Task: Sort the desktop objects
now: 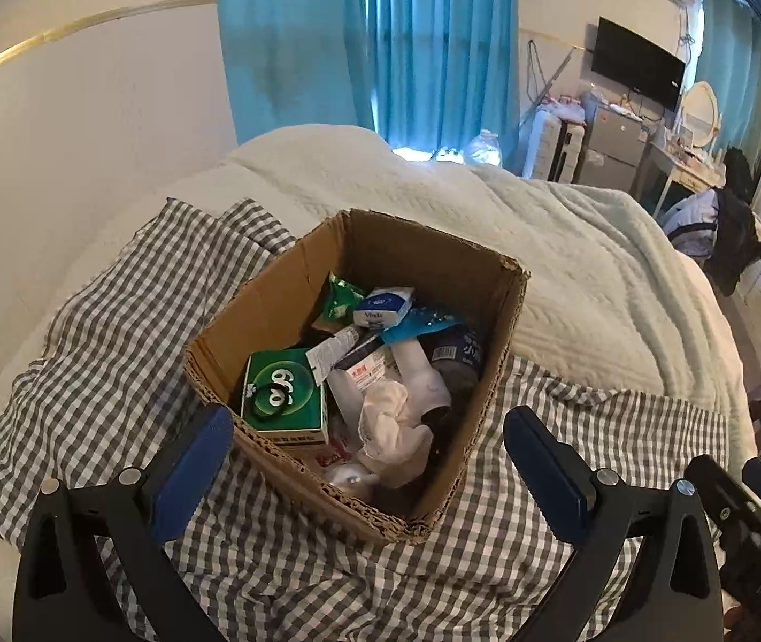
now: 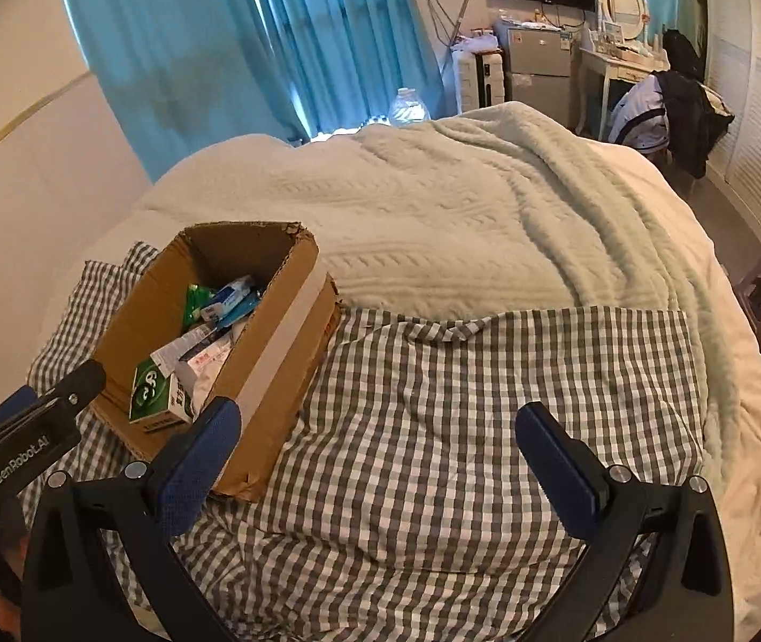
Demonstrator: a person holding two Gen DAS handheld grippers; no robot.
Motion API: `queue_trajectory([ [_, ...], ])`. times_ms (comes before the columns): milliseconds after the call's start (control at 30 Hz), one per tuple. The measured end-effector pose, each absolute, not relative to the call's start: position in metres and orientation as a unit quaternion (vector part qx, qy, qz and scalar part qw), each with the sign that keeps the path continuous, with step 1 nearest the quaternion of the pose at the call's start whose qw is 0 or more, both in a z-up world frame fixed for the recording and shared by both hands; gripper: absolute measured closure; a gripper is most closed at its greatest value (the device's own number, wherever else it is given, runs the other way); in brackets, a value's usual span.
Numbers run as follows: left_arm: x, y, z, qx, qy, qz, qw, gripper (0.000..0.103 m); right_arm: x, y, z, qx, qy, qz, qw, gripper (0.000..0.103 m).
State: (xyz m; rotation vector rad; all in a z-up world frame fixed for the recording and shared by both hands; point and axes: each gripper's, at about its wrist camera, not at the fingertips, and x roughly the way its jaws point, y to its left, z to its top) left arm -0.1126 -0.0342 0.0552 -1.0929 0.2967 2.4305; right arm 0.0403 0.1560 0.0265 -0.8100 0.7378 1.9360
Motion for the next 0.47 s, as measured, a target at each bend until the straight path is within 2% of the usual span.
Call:
queue_trajectory([
  [467,-0.1075,-0.0300,0.0552,-0.391,0.105,0.884,0.232,0.000,0.0355,0.1559,0.0221,-0.336,0.301,0.778,0.438,0.001],
])
